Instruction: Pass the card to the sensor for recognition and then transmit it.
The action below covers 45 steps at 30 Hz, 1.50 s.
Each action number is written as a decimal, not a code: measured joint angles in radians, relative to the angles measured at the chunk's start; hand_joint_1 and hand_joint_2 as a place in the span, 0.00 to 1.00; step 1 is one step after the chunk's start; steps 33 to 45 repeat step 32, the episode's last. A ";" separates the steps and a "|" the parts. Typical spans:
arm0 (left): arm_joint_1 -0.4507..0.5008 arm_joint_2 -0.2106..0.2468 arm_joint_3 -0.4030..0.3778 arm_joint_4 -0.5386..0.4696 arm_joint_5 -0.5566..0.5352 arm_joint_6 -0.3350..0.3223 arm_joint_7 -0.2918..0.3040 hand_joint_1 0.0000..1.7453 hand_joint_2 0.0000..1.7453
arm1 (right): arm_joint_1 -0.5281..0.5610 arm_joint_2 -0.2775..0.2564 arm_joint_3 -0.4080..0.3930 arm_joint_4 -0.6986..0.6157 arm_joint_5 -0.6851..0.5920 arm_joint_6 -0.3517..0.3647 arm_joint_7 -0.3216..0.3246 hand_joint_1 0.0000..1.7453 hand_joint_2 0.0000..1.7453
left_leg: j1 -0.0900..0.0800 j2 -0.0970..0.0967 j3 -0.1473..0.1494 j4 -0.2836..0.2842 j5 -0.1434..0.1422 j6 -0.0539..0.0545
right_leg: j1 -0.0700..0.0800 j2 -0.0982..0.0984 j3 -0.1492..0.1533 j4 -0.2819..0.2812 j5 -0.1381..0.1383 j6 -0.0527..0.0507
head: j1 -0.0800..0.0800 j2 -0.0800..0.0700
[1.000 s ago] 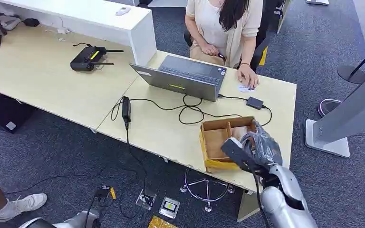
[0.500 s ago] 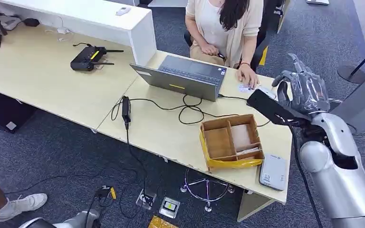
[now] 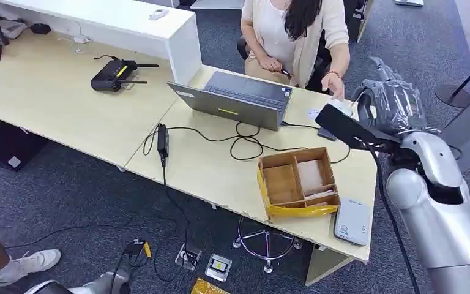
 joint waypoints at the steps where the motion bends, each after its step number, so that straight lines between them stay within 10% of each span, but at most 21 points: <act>1: -0.003 0.000 -0.002 0.000 -0.001 -0.002 0.000 0.00 0.00 | -0.012 0.004 0.002 0.017 0.013 0.013 0.006 1.00 1.00 | 0.000 0.000 0.000 0.000 0.000 0.000 | 0.000 0.000 0.000 0.000 0.000 0.000 | 0.000 0.000; 17: -0.044 0.000 -0.039 0.000 -0.031 -0.016 0.008 0.00 0.00 | -0.123 0.027 0.029 0.211 0.106 0.126 0.093 1.00 1.00 | 0.000 -0.001 -0.001 0.000 0.000 0.000 | 0.000 -0.001 -0.001 0.000 0.000 0.000 | 0.000 0.000; 45: -0.045 -0.005 -0.055 0.000 -0.032 -0.016 0.019 0.00 0.00 | -0.144 0.024 0.035 0.259 0.112 0.127 0.097 0.90 1.00 | 0.000 0.000 -0.002 0.000 0.000 0.000 | 0.000 -0.001 -0.001 0.000 0.000 0.000 | 0.000 0.000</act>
